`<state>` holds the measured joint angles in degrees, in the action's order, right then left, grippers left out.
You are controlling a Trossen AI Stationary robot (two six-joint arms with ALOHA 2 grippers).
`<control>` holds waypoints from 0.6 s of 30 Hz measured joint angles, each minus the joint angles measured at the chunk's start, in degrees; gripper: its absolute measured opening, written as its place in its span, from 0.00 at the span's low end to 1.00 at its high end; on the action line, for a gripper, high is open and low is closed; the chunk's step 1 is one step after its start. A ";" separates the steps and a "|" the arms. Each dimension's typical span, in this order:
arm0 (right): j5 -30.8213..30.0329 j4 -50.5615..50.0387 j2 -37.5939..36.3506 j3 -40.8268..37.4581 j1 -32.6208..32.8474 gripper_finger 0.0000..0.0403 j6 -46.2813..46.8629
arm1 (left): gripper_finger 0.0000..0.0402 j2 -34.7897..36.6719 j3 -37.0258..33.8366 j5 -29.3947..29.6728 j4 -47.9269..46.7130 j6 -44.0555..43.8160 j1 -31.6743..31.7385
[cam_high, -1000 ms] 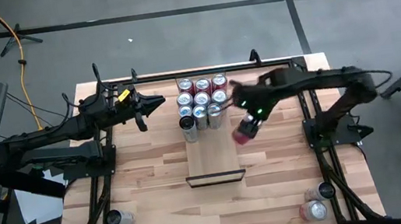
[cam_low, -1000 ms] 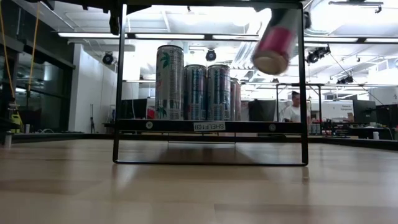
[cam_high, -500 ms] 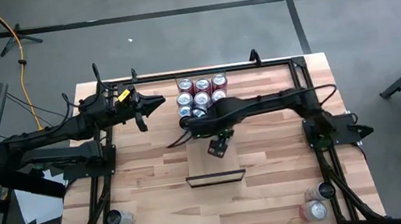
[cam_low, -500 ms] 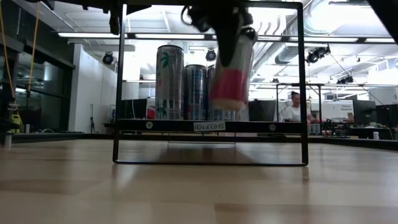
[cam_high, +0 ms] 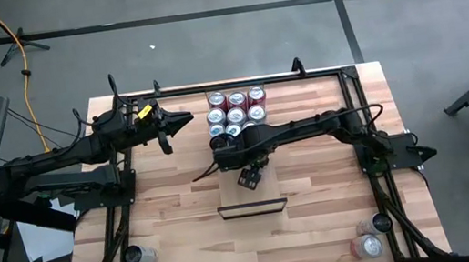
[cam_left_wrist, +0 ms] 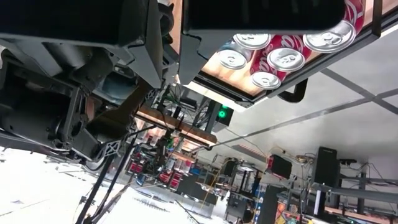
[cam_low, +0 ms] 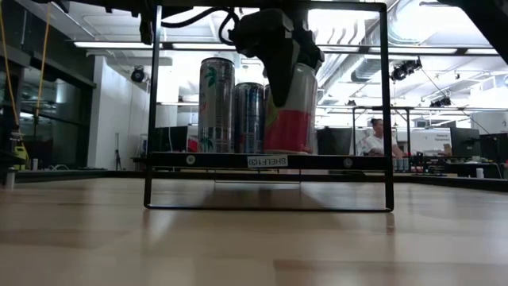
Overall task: Place canned beverage on shelf
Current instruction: Put the top pink soda can on the shelf
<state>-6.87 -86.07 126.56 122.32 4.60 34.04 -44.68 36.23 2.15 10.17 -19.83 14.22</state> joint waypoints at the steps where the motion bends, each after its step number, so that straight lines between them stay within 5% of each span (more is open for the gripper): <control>1: 0.00 0.17 0.02 -0.02 -0.02 0.77 0.00 | 0.00 0.02 0.00 -0.01 -0.02 0.00 0.02; 6: 1.64 1.22 0.76 -0.46 -0.07 0.95 -3.03 | 0.00 0.02 0.00 -0.02 -0.04 0.00 0.02; 18: 1.00 -0.68 -1.20 4.59 -0.06 0.90 -16.99 | 0.00 0.02 0.00 -0.02 -0.04 -0.01 0.01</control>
<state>-5.87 -86.75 125.36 126.92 4.55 17.05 -44.66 36.23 2.13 10.13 -19.85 14.23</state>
